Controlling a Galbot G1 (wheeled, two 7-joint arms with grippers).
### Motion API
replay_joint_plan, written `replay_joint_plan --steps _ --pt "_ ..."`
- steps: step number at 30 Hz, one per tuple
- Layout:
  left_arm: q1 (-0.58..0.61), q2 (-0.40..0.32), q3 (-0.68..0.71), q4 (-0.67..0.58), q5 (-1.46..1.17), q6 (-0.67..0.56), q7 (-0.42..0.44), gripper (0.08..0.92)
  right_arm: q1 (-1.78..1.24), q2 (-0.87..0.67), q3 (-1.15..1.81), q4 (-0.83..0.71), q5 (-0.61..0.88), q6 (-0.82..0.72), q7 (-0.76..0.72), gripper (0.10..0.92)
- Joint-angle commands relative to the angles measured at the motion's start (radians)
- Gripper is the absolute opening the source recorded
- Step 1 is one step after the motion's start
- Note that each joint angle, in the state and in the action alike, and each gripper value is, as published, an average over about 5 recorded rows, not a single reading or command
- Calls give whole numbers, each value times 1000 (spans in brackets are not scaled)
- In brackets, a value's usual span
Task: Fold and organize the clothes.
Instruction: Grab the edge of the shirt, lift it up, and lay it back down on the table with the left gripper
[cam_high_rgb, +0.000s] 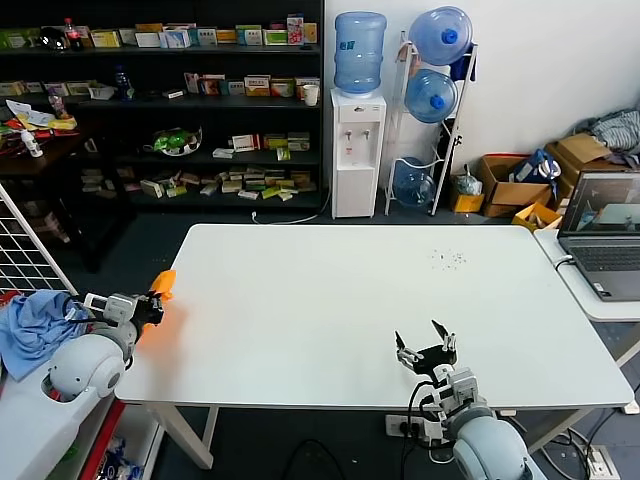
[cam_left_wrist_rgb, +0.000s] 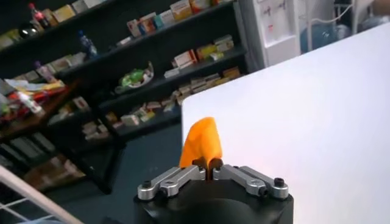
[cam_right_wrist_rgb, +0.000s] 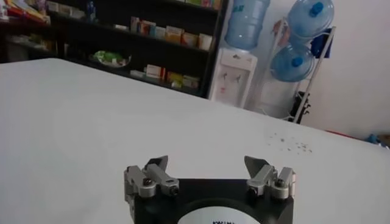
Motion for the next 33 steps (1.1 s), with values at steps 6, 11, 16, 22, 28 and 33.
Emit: replay_joint_plan --steps 6,11,16,22,28,33 --pt "-45 -469 128 9 -16 -21 -137 114 -32 -13 27 -13 -21 46 -17 823" --pt "-72 -642 165 94 106 -66 -133 114 -54 -31 47 -10 -19 66 -31 823" --pt "-92 -782 192 165 211 -128 -132 114 -61 -37 64 -19 -11 82 -40 823" --pt "-84 -948 212 257 299 -208 -122 114 -56 -36 80 -41 -4 99 -35 823" --pt "-88 -988 215 349 327 -350 -132 114 -49 -45 110 -51 14 102 -25 823" --pt "-98 -988 214 408 287 -466 -106 114 -48 -40 118 -53 15 98 -18 823"
